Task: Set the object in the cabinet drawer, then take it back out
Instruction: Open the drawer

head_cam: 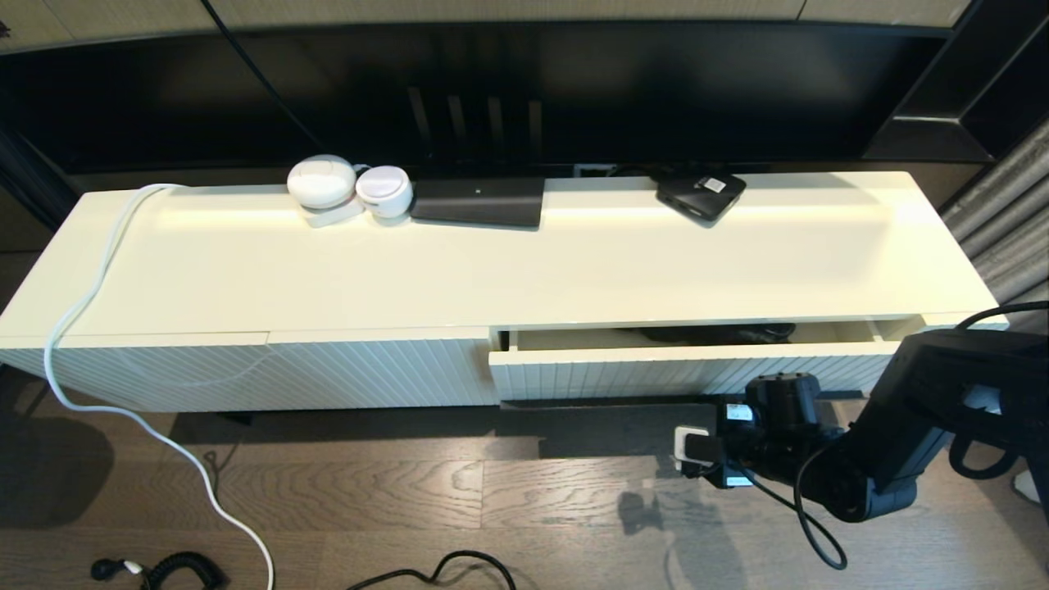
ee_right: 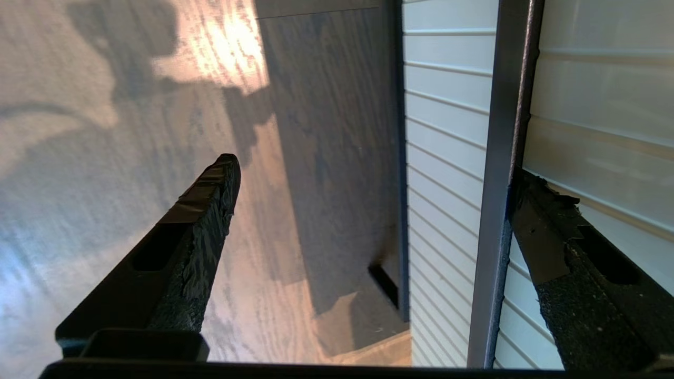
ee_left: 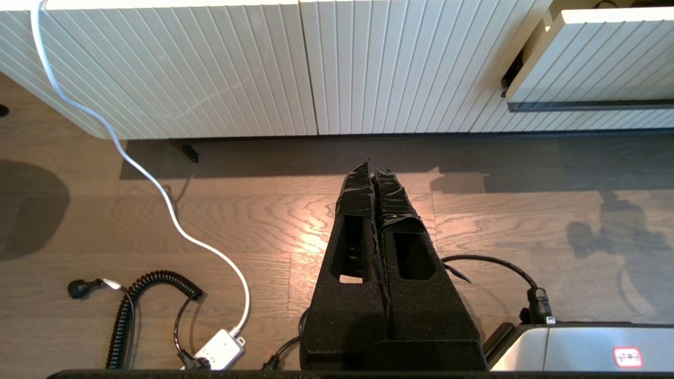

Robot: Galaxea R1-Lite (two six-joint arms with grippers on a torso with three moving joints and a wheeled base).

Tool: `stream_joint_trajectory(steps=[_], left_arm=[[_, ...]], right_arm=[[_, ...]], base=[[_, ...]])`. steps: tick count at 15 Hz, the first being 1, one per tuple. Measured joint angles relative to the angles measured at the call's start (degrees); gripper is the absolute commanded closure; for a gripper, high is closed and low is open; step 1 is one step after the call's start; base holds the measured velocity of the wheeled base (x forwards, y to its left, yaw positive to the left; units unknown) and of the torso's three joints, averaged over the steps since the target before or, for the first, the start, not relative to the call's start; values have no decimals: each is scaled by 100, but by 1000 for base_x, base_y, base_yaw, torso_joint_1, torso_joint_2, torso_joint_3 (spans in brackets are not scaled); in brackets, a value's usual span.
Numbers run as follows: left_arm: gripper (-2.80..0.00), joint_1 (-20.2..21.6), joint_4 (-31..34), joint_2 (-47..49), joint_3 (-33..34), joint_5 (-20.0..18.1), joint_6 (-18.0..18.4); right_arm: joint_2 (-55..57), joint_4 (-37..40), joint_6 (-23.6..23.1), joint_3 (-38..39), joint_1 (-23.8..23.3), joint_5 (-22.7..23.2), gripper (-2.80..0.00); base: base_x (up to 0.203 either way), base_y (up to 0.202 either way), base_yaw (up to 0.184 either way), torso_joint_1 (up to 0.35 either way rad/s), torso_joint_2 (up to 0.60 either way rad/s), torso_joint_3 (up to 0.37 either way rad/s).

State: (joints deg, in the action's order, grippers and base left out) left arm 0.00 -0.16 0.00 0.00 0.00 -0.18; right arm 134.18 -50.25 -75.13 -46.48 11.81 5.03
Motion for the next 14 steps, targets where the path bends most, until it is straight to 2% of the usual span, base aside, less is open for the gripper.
stream_joint_trajectory(steps=[3,11,12,14], left_arm=[[0,0,2,0,0,0,2],[0,0,0,0,0,0,2],[0,0,2,0,0,0,2],[0,0,0,0,0,0,3]], right_arm=[[-26,-14,151,160,67,-7,-280],[-90,-157,170,539,133,-41,-280],[-118,-150,171,566,136,-49,0],[-200,-157,171,612,135,-44,0]], base=[[0,0,0,0,0,0],[0,0,0,0,0,0],[0,0,0,0,0,0],[0,0,0,0,0,0]])
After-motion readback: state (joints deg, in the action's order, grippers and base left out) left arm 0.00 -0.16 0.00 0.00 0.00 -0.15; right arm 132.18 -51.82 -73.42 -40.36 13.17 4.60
